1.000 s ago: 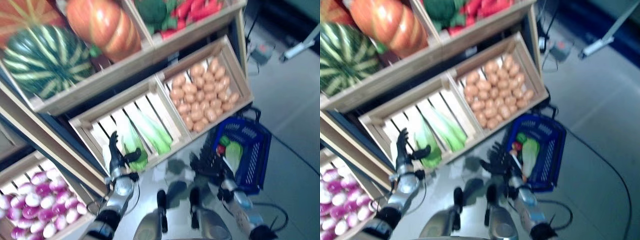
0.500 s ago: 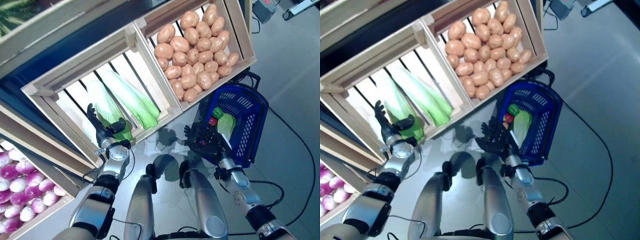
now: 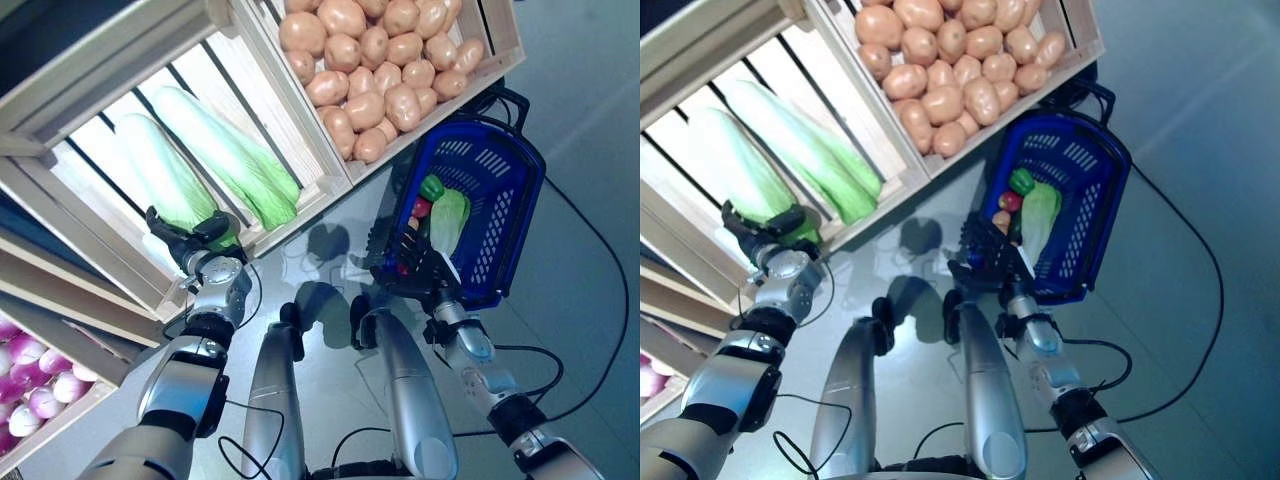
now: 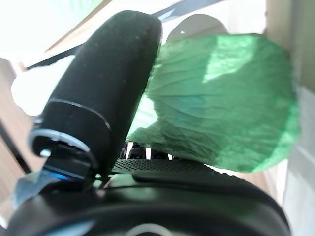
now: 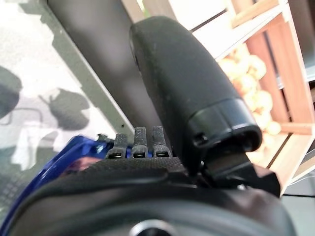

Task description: Put vegetables into the basket

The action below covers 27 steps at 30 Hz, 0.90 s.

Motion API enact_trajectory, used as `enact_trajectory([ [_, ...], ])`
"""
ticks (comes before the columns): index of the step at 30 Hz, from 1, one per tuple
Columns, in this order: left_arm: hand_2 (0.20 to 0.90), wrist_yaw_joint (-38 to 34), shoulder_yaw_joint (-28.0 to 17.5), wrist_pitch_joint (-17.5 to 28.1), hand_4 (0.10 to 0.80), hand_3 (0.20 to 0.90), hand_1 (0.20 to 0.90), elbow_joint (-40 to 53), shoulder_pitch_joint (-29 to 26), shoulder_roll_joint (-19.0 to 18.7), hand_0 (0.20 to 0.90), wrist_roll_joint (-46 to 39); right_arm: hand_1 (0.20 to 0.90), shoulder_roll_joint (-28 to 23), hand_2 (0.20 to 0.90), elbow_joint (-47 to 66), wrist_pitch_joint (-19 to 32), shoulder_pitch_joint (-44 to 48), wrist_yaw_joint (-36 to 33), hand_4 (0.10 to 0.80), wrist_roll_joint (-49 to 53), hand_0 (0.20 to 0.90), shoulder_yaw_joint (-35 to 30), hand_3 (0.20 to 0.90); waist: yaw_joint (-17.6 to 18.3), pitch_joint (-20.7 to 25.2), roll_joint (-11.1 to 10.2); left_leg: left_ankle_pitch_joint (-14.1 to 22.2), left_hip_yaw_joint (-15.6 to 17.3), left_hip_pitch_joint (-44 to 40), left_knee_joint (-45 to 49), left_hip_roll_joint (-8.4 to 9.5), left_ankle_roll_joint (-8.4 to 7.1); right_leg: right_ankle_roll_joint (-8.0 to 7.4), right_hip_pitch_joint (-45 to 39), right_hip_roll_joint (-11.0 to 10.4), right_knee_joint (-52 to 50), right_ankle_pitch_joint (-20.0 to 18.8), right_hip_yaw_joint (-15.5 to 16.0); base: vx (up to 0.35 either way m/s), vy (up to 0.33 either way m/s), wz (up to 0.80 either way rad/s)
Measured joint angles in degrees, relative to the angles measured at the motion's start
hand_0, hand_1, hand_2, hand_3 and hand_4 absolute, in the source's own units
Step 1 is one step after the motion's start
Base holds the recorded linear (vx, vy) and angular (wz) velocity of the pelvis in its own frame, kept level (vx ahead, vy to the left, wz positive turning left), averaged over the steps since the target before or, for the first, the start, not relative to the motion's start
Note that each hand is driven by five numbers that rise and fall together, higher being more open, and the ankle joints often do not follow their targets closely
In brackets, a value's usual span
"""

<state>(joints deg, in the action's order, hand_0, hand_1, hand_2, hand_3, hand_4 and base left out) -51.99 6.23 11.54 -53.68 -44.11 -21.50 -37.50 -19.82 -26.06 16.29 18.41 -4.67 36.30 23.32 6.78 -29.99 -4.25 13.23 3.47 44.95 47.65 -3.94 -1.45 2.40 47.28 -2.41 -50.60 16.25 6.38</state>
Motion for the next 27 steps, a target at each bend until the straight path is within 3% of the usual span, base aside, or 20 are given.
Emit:
enact_trajectory([
  [8, 0.900, -1.4, -1.0, 1.9, 0.800, 0.900, 0.900, -2.9, -4.2, -5.5, 0.900, -10.7, 0.900, 0.0, 0.900, 0.3, -0.1, 3.3, -2.2, 0.800, 0.0, 0.900, 0.0, 0.900, 0.0, 0.0, 0.1, 0.1, -0.3, 5.5, 1.1, -0.04, 0.08, 0.29, 6.2, 1.2, -0.8, -1.1, -1.0, -0.050, -0.004, -0.08],
  [14, 0.900, -1.4, -1.5, 3.7, 0.800, 0.900, 0.900, -3.2, -5.3, -7.1, 0.900, -12.1, 0.900, -0.1, 0.900, -0.3, -0.1, 4.3, -2.7, 0.800, 0.1, 0.900, 0.0, 0.900, 0.1, 0.0, 0.1, 1.2, 0.0, 7.9, 4.1, -0.03, 1.50, 0.20, 8.8, 2.1, -1.8, -1.6, -0.9, -0.066, -0.010, 0.00],
  [15, 0.434, -1.4, -1.6, 4.0, 0.489, 0.434, 0.434, -3.2, -5.5, -7.3, 0.434, -12.2, 0.900, -0.1, 0.900, -0.6, -0.1, 4.6, -2.8, 0.800, 0.1, 0.900, -0.1, 0.900, 0.1, 0.0, 0.1, 1.3, 0.0, 8.3, 4.5, 0.00, 1.54, 0.17, 9.3, 2.2, -1.8, -1.6, -0.9, -0.070, 0.002, 0.02],
  [16, 0.434, -1.3, -1.7, 4.4, 0.489, 0.434, 0.434, -3.2, -5.5, -7.4, 0.434, -12.2, 0.900, -0.2, 0.900, -0.6, -0.1, 4.6, -2.8, 0.800, 0.1, 0.900, -0.2, 0.900, 0.1, 0.0, 0.1, 1.5, 0.1, 8.6, 4.7, 0.02, 1.75, 0.17, 9.6, 2.3, -1.8, -1.6, -0.8, -0.064, -0.001, 0.00],
  [17, 0.300, -1.2, -2.0, 4.9, 0.400, 0.300, 0.300, -3.2, -5.6, -7.4, 0.300, -12.2, 0.900, -0.2, 0.900, -0.6, -0.1, 4.6, -2.8, 0.800, 0.1, 0.900, -0.2, 0.900, 0.2, 0.0, 0.1, 1.6, 0.1, 8.8, 4.9, 0.02, 1.91, 0.20, 9.8, 2.4, -1.8, -1.6, -0.8, -0.043, -0.007, 0.00],
  [27, 0.300, 4.7, -3.0, 6.1, 0.400, 0.300, 0.300, -5.1, -5.8, -9.2, 0.300, -16.9, 0.900, -0.3, 0.900, -0.7, 0.0, 2.8, -2.9, 0.800, 0.1, 0.900, -0.5, 0.900, 0.3, 0.0, 0.0, 1.8, 0.3, 9.5, 6.2, 0.17, 2.24, 0.13, 10.4, 1.9, -2.8, -1.6, -0.8, -0.039, -0.018, 0.06],
])
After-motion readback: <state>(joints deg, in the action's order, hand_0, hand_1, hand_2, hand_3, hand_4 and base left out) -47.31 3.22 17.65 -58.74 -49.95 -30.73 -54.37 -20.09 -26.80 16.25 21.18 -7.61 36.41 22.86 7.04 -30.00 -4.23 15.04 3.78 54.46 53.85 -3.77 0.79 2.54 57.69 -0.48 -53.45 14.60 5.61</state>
